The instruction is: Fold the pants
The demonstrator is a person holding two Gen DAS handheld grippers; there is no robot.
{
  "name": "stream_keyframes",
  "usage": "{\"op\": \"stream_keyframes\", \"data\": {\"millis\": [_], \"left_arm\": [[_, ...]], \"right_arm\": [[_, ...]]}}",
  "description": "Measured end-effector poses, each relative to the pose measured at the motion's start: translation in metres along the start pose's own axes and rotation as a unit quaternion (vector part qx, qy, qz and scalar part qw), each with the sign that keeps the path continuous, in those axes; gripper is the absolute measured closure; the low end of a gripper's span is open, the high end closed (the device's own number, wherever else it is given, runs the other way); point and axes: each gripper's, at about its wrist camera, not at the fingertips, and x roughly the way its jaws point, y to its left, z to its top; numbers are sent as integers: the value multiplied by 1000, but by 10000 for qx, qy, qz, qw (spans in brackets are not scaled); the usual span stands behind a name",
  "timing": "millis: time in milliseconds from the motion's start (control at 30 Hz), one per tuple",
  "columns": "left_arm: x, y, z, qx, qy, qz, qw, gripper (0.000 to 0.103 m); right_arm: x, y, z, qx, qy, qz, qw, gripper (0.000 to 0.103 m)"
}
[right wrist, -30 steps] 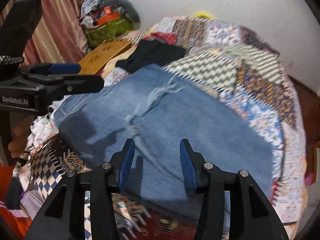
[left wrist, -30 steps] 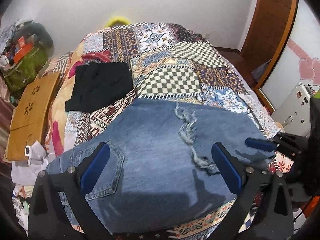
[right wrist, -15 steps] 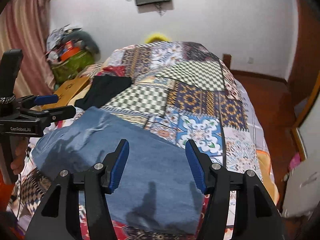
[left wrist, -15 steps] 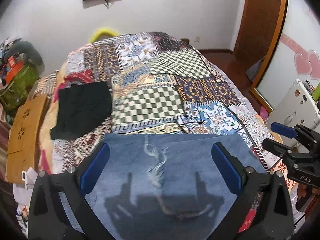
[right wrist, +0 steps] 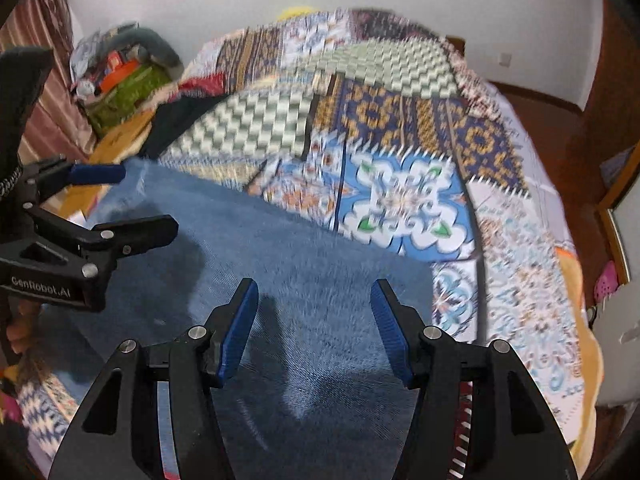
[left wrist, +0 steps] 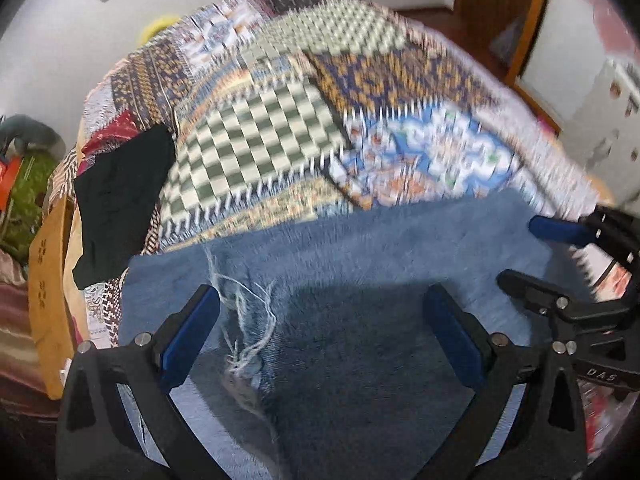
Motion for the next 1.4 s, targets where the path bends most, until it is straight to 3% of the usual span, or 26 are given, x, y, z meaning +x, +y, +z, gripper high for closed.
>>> {"op": "stream_keyframes", "data": {"millis": [200, 533, 700, 833, 933, 1167, 1267, 1400], "left_arm": [[6, 2, -8, -40, 141, -207, 9997, 0], [-17, 13, -51, 82, 9, -246, 9997, 0], [-30, 28, -74, -213, -62, -297, 9993, 0], [-42, 47, -91, -745, -108, -498, 9959, 0], [-50, 63, -105, -1228, -139, -715, 9897, 0], [-96, 111, -136, -1947, -752, -272, 9776, 0], [-117, 143, -156, -2429, -1038, -196, 9643, 0], [-140, 187, -195, -3098, -1432, -229, 9397, 0]], "right_arm": [[2, -7, -10, 157, 117, 172, 9997, 43], [-13, -6, -36, 295, 156, -36, 9994, 26], [-25, 3, -42, 117, 209, -242, 9994, 26], [-35, 11, -42, 24, 203, -448, 9988, 26], [-45, 19, -39, -53, 120, -425, 9990, 26], [-77, 63, -13, -435, -516, -374, 9970, 26], [-85, 87, -1, -645, -791, -259, 9944, 24], [-85, 127, 10, -987, -1060, -81, 9894, 21]]}}
